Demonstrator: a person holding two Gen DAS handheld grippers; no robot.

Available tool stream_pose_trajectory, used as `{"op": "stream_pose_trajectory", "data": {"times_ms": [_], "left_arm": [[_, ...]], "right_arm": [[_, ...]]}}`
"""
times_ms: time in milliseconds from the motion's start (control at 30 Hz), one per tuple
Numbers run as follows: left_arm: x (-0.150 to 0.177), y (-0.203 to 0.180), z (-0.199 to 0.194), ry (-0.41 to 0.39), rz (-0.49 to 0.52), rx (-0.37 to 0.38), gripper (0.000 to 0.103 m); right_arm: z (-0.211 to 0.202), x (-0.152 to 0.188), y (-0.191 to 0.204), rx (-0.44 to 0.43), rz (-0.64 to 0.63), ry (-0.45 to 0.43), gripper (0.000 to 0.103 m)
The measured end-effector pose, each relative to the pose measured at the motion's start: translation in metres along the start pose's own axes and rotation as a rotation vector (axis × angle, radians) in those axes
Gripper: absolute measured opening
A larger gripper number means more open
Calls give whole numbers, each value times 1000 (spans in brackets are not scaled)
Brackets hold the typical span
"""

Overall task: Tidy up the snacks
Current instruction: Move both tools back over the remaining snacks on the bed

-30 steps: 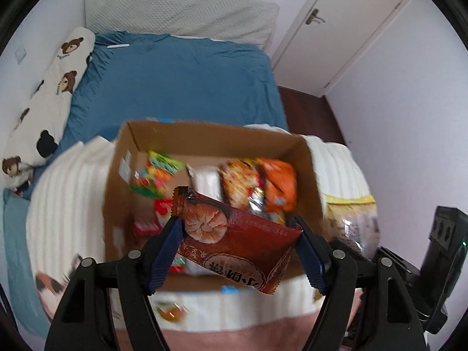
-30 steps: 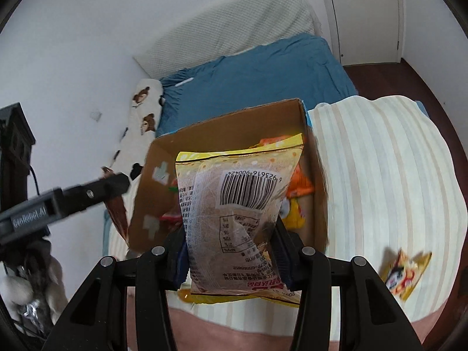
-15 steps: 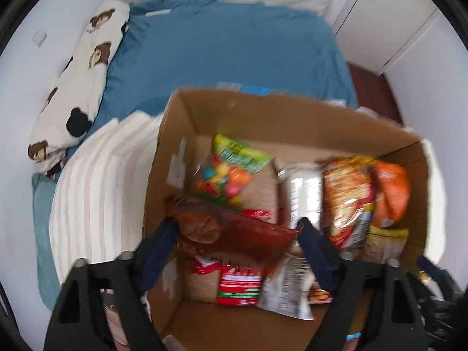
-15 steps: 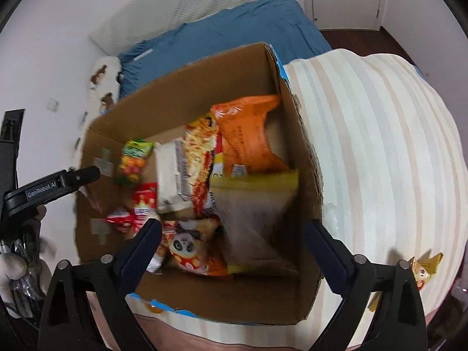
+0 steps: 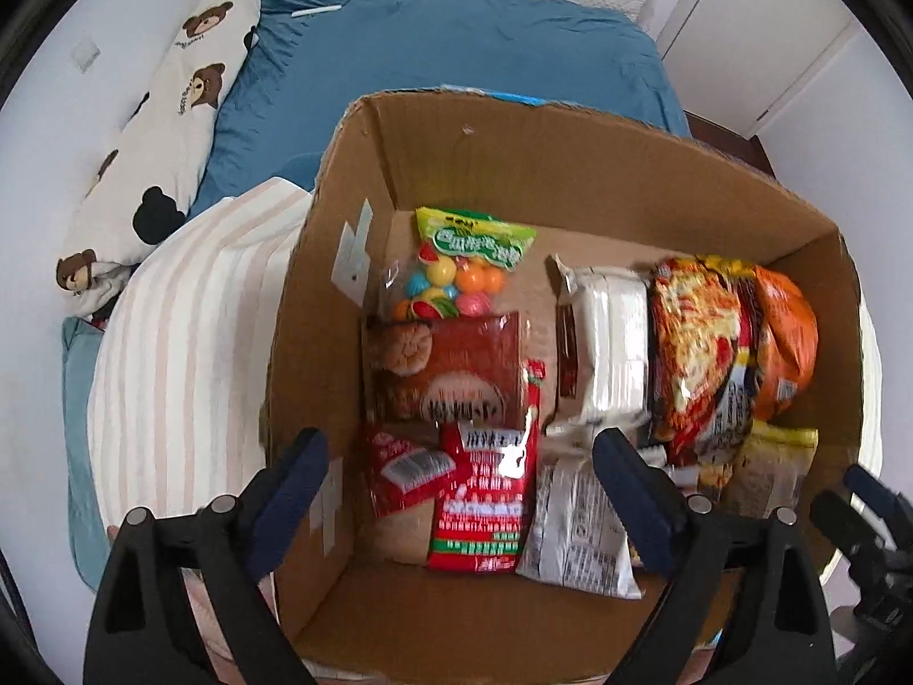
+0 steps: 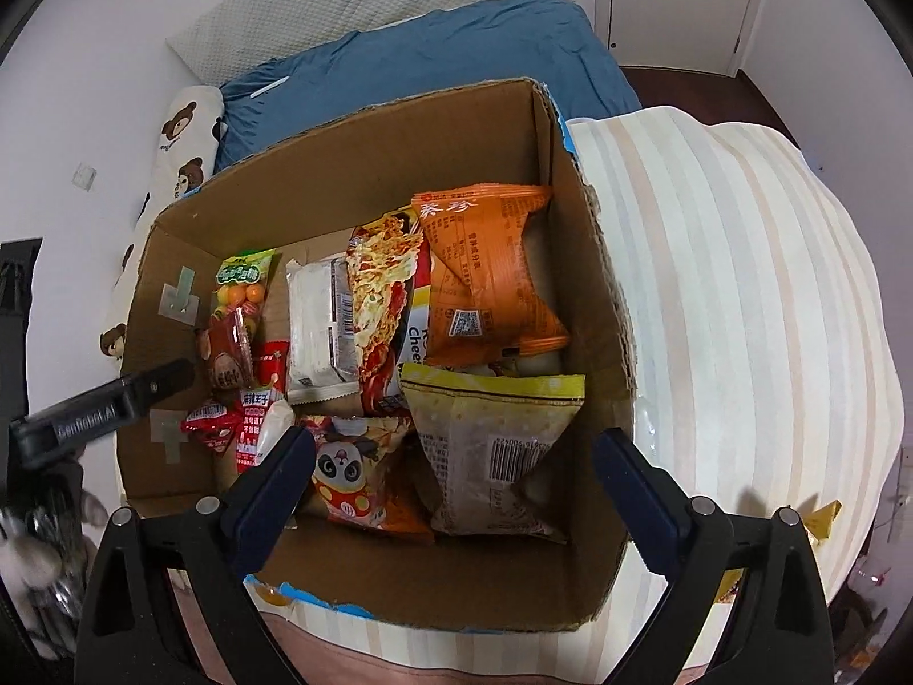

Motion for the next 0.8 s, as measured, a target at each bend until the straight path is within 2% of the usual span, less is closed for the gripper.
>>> {"op": "stream_pose_trajectory", "data": {"times_ms": [133, 367, 567, 800], "left_arm": [[20, -5, -18, -35, -17, 33, 95], [55, -15, -70, -168, 10, 7, 95], [92, -15, -119, -298, 19, -4, 95], [141, -16, -159, -400, 41, -39, 95]], "right_arm": [[-12, 8, 5, 18, -17, -30, 100], [-49, 33, 20, 82, -86, -126, 100], [-87, 65, 28, 103, -117, -222, 100], [-133, 108, 37, 82, -146, -300, 100]]}}
Point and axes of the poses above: each gripper's, at about its wrist camera, not at the fingertips, and z roughly the way its jaws point, y to its left, x to its underside, the point moved 2 cm from there along z, roughly the way its jaws point, and after that the axes turned 3 degrees about y, right-handed, at the moved point
